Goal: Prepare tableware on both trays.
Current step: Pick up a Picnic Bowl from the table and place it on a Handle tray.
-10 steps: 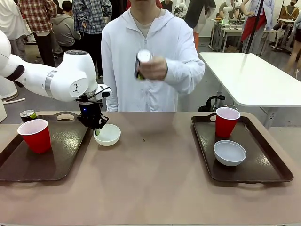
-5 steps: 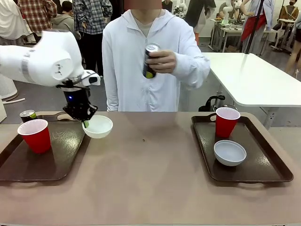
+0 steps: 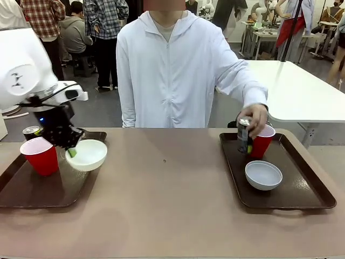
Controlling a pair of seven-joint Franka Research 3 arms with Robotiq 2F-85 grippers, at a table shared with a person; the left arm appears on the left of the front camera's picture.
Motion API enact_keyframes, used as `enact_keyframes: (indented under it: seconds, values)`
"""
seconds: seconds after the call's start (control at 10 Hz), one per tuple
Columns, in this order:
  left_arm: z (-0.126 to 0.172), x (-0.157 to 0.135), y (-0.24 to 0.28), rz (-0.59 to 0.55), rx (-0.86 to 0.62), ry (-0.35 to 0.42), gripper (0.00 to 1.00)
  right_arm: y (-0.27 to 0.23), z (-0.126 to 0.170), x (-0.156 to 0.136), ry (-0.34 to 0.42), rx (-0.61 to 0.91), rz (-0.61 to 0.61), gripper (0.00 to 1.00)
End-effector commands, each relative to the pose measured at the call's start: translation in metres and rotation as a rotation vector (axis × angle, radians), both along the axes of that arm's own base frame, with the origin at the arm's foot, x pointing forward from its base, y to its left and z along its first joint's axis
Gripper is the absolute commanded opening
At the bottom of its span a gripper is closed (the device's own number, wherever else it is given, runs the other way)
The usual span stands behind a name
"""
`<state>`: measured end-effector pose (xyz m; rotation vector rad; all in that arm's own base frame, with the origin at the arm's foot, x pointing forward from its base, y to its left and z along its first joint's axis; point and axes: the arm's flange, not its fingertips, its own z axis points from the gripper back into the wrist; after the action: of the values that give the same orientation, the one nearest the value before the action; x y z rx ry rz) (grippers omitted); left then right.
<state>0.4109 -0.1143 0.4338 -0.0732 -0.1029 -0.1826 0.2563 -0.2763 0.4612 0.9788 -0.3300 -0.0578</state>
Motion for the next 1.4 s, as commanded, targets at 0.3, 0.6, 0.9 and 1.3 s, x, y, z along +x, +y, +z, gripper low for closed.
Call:
enact_keyframes:
  seconds: [0.3,0.6,0.9,1.3]
  values:
    - [-0.030,-0.027,0.067,0.075,-0.007,-0.018,0.00,-0.001,0.000,-0.001,-0.010,0.006,0.006,1.00]
    - [-0.059,-0.017,0.072,0.099,0.015,0.029,0.00,-0.001,0.000,-0.001,-0.010,0.006,0.006,1.00]
    - [-0.078,-0.011,0.067,0.099,0.059,0.081,0.07,-0.001,0.000,-0.001,-0.010,0.006,0.006,1.00]
    - [-0.078,-0.009,0.063,0.102,0.081,0.102,1.00,-0.001,0.000,-0.001,-0.010,0.006,0.006,1.00]
